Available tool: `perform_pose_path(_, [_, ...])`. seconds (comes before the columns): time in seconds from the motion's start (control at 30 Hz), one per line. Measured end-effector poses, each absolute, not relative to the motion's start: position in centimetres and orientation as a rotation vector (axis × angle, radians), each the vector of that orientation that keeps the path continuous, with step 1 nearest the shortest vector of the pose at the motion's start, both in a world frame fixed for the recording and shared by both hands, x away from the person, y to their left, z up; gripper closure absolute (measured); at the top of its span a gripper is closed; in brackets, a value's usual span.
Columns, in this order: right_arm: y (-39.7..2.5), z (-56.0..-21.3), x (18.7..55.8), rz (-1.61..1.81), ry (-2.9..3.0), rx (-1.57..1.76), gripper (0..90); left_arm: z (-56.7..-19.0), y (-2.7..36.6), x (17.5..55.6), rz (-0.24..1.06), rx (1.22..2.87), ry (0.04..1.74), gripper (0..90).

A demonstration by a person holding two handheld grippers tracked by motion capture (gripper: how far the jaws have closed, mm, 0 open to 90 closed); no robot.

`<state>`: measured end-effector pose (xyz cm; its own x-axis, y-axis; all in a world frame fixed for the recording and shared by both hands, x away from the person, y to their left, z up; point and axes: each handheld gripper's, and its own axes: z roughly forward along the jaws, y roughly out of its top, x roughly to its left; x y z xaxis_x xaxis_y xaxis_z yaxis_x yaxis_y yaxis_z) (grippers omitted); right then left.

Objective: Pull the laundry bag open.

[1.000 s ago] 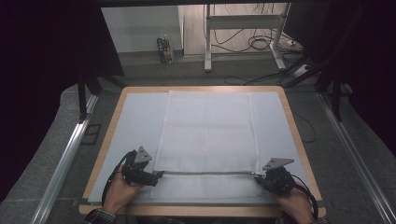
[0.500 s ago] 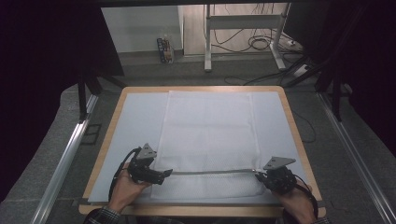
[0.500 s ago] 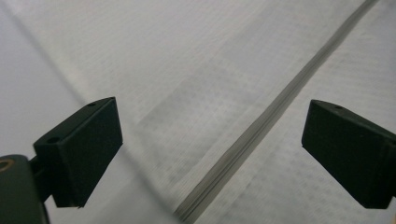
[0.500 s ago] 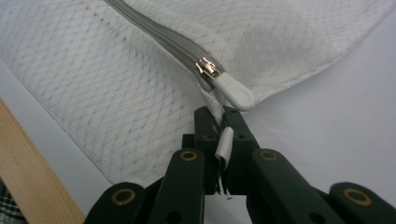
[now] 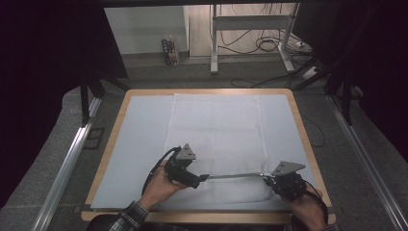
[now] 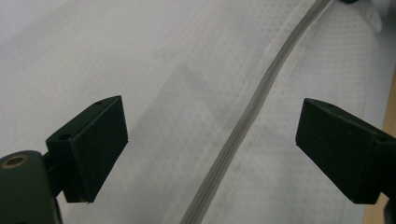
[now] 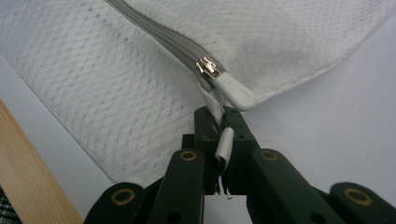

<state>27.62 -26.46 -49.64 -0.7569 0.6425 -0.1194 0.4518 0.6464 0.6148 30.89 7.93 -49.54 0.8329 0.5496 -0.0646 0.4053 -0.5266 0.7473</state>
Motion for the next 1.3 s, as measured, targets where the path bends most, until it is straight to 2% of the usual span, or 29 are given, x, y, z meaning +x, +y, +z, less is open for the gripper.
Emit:
perform_pose_path(0.43, [-26.5, -49.5, 27.6, 0.828, 2.536, 0.866, 85.0, -49.1, 0.9, 33.4, 0.151, 2.170, 0.586, 9.0])
perform_pose_path(0.67, [-26.5, -49.4, 27.6, 0.838, 2.527, 0.860, 84.9, -49.1, -2.8, 34.2, 0.151, 2.190, 0.522, 8.8])
perform_pose_path(1.07, [-26.5, -49.3, 27.6, 0.832, 2.526, 0.850, 84.8, -49.1, -7.2, 34.9, 0.113, 2.176, 0.477, 8.5])
perform_pose_path(1.3, [-26.5, -49.3, 27.6, 0.838, 2.524, 0.843, 84.7, -49.2, -8.9, 34.8, 0.137, 2.206, 0.455, 8.6])
